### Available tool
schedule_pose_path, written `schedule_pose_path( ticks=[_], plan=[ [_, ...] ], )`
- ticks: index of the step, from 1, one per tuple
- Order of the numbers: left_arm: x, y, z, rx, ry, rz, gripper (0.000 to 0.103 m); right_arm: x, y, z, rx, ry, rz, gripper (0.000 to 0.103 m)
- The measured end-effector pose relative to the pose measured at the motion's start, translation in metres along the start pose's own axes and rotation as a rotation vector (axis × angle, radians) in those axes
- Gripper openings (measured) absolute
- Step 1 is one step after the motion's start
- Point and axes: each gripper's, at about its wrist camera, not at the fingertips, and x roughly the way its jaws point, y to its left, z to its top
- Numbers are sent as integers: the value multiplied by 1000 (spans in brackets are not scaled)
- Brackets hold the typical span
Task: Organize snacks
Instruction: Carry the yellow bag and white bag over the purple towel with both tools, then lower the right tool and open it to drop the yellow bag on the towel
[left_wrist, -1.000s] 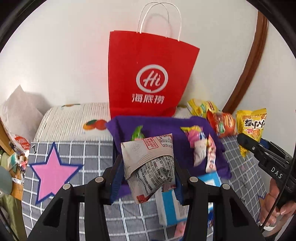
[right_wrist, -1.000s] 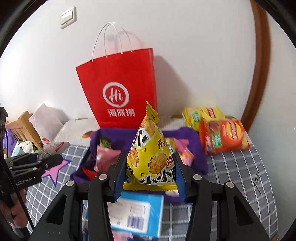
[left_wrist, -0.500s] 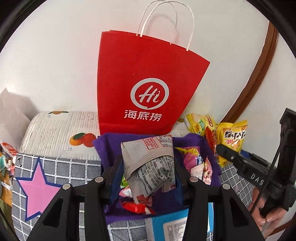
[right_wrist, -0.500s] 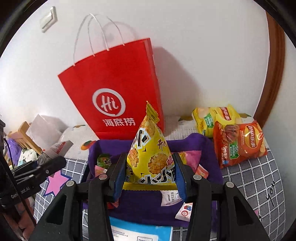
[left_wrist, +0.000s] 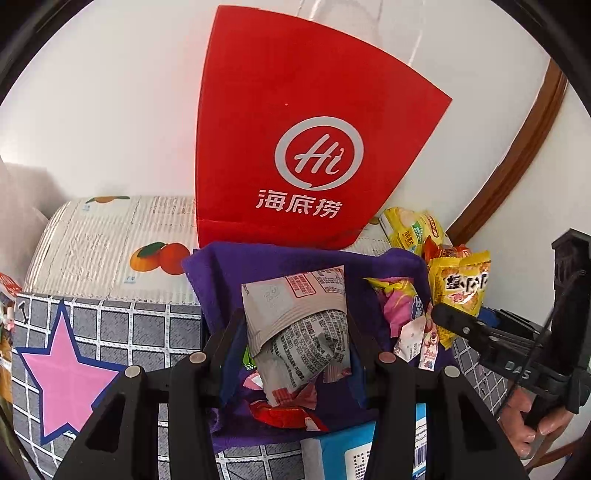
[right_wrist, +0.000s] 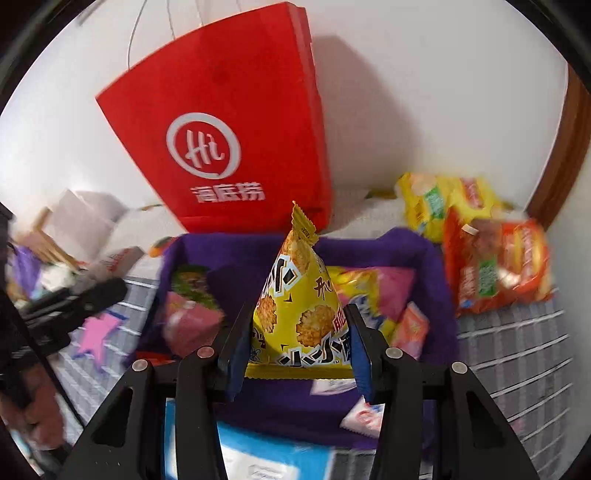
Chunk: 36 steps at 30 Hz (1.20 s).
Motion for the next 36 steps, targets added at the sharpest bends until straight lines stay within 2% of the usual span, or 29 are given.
schedule_pose_path(
  ticks=[6, 10, 14, 24, 36],
  plan=[
    [4, 5, 0, -18, 14, 2, 45, 20, -6, -4, -7, 68, -70, 47],
    [3, 5, -1, -20, 13, 3, 45, 27, -13, -5, 28, 100, -41, 47],
    [4, 3, -1, -15, 21, -2, 45, 30, -11, -7, 6, 110, -83, 47],
    [1, -1, -1, -7, 23, -13, 45, 51, -1, -13, -44, 190, -75, 47],
    [2, -3, -3, -2, 32, -19, 46, 71, 5, -20, -88, 247, -115, 47]
  ],
)
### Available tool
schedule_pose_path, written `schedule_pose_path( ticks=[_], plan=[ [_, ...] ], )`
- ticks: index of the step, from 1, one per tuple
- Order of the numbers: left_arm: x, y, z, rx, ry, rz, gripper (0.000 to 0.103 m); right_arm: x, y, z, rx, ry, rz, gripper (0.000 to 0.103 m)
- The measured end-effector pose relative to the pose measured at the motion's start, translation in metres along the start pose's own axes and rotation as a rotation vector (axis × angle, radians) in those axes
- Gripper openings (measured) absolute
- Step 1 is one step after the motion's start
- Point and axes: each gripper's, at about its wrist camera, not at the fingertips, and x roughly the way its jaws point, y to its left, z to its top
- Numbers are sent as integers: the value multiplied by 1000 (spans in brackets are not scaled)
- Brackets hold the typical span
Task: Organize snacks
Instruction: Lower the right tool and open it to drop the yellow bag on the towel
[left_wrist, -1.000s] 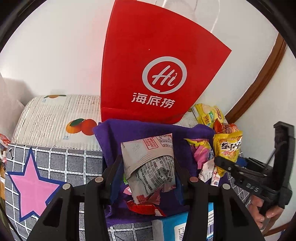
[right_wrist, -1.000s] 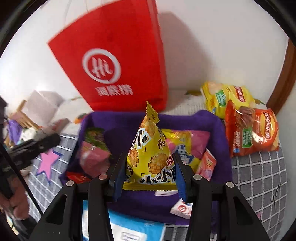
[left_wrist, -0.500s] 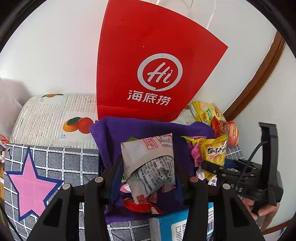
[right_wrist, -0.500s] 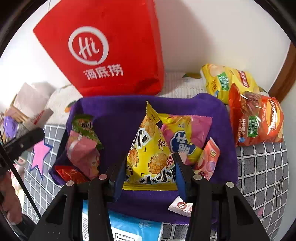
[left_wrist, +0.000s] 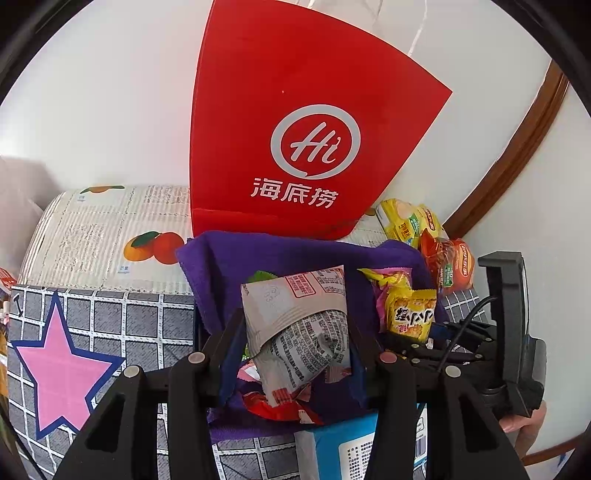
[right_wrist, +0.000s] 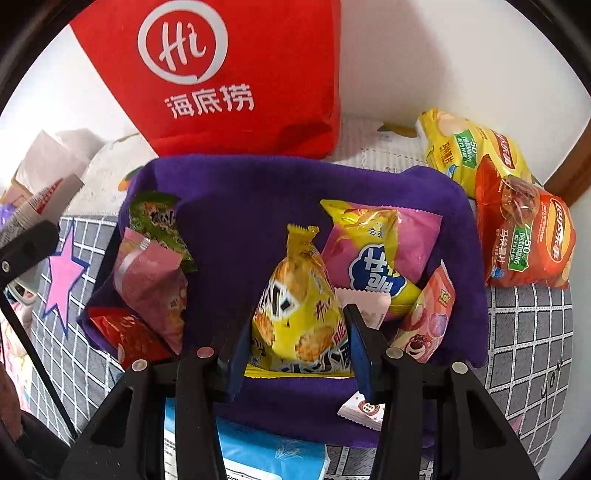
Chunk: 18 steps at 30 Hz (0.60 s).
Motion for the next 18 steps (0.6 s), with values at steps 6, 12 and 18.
schedule_pose_path(
  ticks=[6, 12, 18],
  plan=[
    [1, -1, 0, 3, 3, 1, 46, 6, -1, -1, -5, 18, 17, 47],
    [3, -3, -1, 12, 10, 3, 46, 10, 3, -2, -34, 35, 13, 48],
    [7, -6, -2, 22, 20, 5, 46, 13, 6, -3, -49, 36, 12, 57]
  ],
)
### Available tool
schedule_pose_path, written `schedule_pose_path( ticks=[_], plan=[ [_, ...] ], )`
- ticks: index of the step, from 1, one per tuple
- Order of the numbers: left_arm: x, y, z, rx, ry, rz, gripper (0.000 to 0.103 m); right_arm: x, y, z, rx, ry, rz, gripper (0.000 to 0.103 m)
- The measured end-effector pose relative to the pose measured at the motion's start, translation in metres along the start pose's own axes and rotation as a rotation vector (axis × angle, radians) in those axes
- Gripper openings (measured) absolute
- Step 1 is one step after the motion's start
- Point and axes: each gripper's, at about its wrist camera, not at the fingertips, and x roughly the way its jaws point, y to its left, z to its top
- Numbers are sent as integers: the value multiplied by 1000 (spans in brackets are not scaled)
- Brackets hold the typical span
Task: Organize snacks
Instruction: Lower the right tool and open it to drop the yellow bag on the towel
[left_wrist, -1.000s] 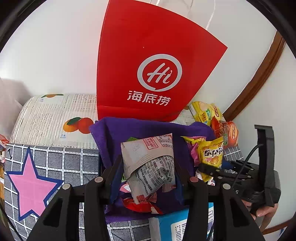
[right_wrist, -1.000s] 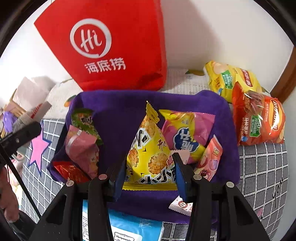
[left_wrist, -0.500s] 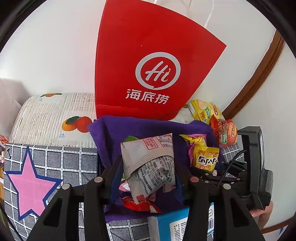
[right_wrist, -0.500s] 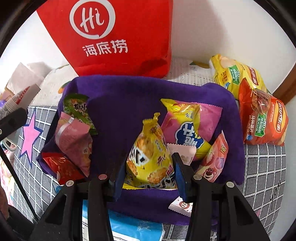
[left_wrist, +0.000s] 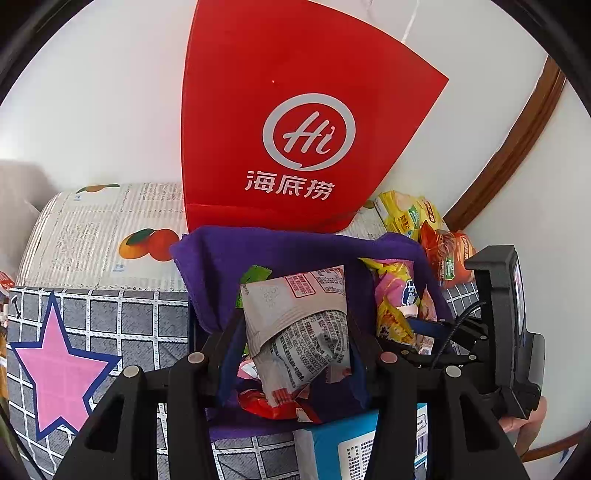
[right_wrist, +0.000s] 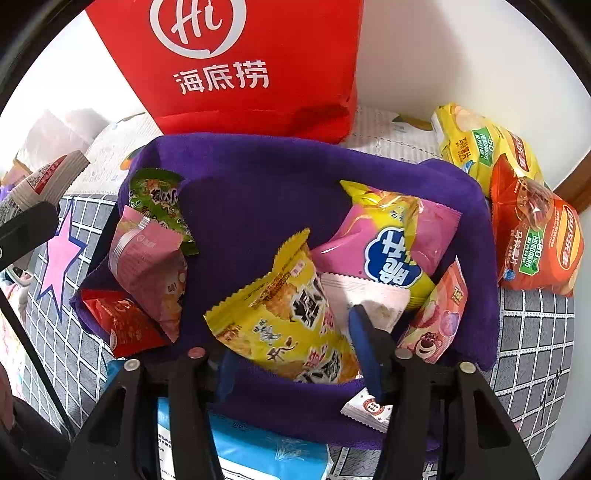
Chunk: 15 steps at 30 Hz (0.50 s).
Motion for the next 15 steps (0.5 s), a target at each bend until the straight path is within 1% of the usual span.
schedule_pose_path(
  ticks=[3, 5, 10, 15],
  plan=[
    [1, -1, 0, 5, 3, 0, 46, -1, 1, 0, -5, -2, -3, 57],
    [2, -1, 0, 6, 5, 1, 47, -4, 0, 0, -1, -9, 13, 57],
    [6, -4, 0, 13, 15, -1, 47, -24, -3, 0, 19, -63, 42, 57],
    [15, -7, -2, 16, 48, -27, 47, -47, -10, -2, 37, -127, 36, 57]
  ],
)
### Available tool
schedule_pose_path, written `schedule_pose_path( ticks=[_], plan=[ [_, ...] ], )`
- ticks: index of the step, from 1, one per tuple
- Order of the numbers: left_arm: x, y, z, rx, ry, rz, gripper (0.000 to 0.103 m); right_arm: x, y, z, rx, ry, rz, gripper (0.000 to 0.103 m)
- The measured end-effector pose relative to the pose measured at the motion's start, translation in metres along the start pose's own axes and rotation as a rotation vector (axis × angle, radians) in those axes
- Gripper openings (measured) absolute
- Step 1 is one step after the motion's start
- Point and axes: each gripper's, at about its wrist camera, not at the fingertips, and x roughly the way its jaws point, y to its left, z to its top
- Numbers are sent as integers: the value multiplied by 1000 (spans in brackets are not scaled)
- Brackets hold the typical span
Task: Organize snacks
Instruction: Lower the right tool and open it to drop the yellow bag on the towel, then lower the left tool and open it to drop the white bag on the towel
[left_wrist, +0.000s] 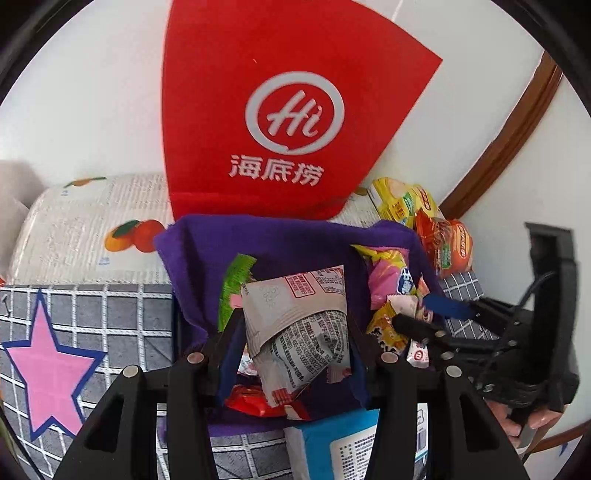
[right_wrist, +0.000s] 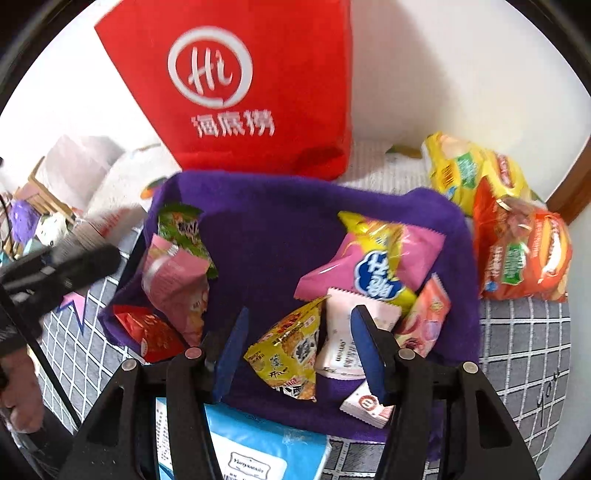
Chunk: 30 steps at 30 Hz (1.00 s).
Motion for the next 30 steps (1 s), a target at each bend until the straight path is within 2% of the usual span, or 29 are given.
schedule_pose_path(
  ticks=[7, 13, 27, 30],
  plan=[
    [16, -12, -6, 34, 66, -18, 47, -22, -14, 0, 38, -50, -15, 57],
    [32, -14, -10, 42, 124, 17, 48, -27, -20, -1, 55, -59, -13, 57],
    [38, -15, -10, 47, 130, 31, 51, -25, -17, 0, 39, -55, -30, 57],
    [39, -14, -9, 44, 136, 41, 55, -24, -16, 0, 35, -53, -30, 57]
  ],
)
